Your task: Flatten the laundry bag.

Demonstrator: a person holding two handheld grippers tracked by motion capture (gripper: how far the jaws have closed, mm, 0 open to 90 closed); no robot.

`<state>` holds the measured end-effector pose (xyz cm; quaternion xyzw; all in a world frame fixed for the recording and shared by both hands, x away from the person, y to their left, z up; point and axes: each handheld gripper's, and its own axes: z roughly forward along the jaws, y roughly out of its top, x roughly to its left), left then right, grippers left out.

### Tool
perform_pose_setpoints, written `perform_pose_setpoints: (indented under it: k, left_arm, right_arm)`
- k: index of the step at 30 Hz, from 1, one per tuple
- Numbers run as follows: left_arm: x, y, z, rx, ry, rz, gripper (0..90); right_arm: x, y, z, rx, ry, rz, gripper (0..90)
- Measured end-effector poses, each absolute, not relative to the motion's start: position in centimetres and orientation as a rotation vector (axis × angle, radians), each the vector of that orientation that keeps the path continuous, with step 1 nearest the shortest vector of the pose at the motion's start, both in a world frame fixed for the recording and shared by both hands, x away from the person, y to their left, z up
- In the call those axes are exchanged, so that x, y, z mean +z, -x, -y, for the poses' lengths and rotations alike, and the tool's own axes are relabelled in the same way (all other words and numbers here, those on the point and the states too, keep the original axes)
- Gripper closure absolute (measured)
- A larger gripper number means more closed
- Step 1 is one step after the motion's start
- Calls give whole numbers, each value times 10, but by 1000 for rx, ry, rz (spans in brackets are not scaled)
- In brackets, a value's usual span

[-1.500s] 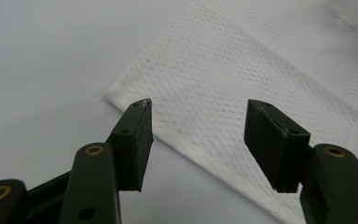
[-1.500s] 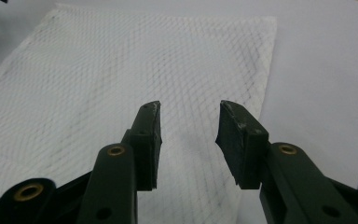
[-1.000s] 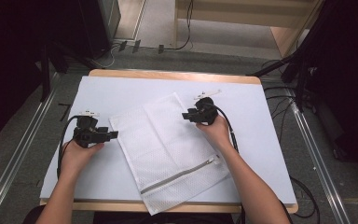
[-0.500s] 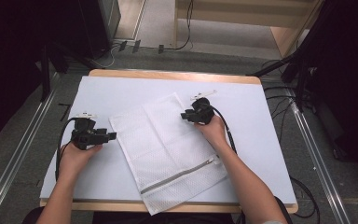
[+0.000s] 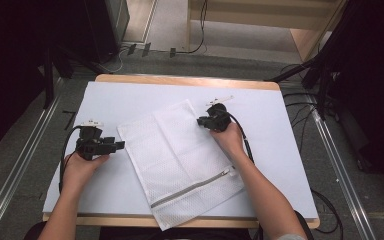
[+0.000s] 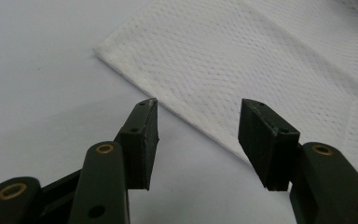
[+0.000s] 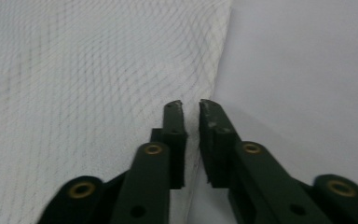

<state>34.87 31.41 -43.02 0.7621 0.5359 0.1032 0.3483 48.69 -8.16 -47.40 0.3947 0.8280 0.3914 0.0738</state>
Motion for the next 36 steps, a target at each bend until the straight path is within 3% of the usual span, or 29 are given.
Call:
perform_pose_setpoints:
  k: [1, 36]
  left_arm:
    - [-430, -349, -314, 269, -1977, -1388, 487]
    - [-428, -362, -282, 241, -2032, -1303, 485]
  right_arm:
    - [-474, -487, 82, 1173, -1181, -2492, 900]
    - [-471, -496, 157, 1078, -1441, -2247, 900]
